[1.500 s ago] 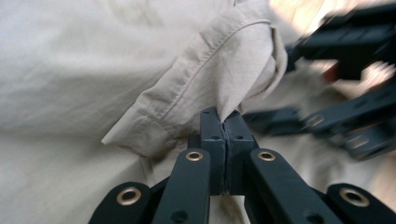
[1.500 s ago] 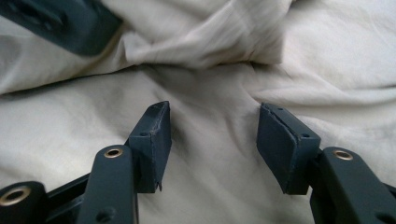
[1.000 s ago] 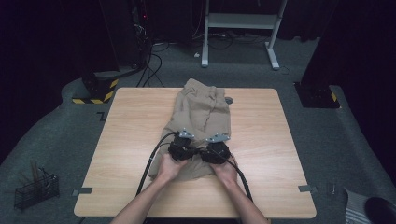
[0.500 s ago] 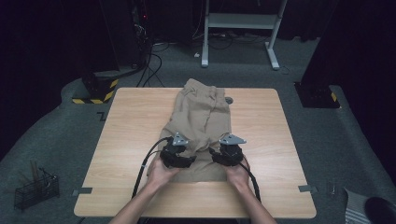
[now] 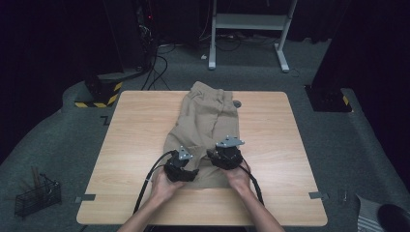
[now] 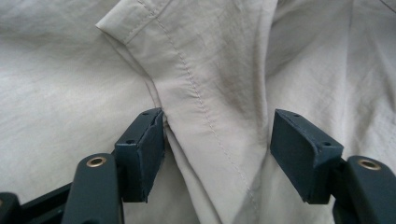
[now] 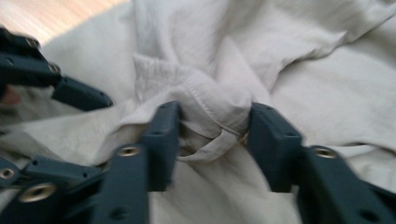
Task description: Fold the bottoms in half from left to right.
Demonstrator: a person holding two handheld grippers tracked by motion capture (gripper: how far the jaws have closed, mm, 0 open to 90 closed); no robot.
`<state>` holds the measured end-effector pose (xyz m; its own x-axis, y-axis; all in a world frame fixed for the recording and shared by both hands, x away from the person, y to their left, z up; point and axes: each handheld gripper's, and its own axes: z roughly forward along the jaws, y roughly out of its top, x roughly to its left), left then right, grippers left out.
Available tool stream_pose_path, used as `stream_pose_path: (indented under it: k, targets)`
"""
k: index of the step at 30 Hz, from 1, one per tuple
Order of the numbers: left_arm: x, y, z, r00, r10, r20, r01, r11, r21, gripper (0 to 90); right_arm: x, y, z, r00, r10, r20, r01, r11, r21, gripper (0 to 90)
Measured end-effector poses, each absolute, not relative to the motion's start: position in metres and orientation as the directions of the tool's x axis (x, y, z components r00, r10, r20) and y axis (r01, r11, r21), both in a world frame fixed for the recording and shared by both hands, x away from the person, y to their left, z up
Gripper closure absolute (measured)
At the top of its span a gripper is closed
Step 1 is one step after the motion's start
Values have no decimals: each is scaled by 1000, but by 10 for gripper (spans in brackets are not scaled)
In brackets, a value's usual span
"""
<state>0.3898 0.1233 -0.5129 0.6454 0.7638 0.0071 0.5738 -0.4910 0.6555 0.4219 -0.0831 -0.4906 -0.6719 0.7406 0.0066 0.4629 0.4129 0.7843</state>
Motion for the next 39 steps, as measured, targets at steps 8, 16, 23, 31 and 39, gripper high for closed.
stream_pose_path:
  k: [8, 16, 23, 31, 39]
  targets:
    - [411, 134, -516, 603, 798, 12, 581, -449, 679, 314, 434, -89, -501, -675, 738, 20, 493, 430, 757, 873]
    - [402, 147, -514, 582, 813, 17, 598, -442, 669, 301, 427, -96, -491, -677, 736, 8, 447, 402, 799, 878]
    - [381, 159, -510, 579, 815, -6, 593, -416, 689, 291, 412, -111, -501, -681, 732, -20, 441, 431, 787, 871]
    - [364, 167, -512, 576, 817, 14, 587, -426, 688, 296, 409, -121, -515, -656, 755, -16, 476, 430, 767, 866]
    - [393, 170, -518, 520, 853, 40, 595, -395, 700, 324, 432, -115, -523, -613, 789, -47, 508, 439, 741, 867]
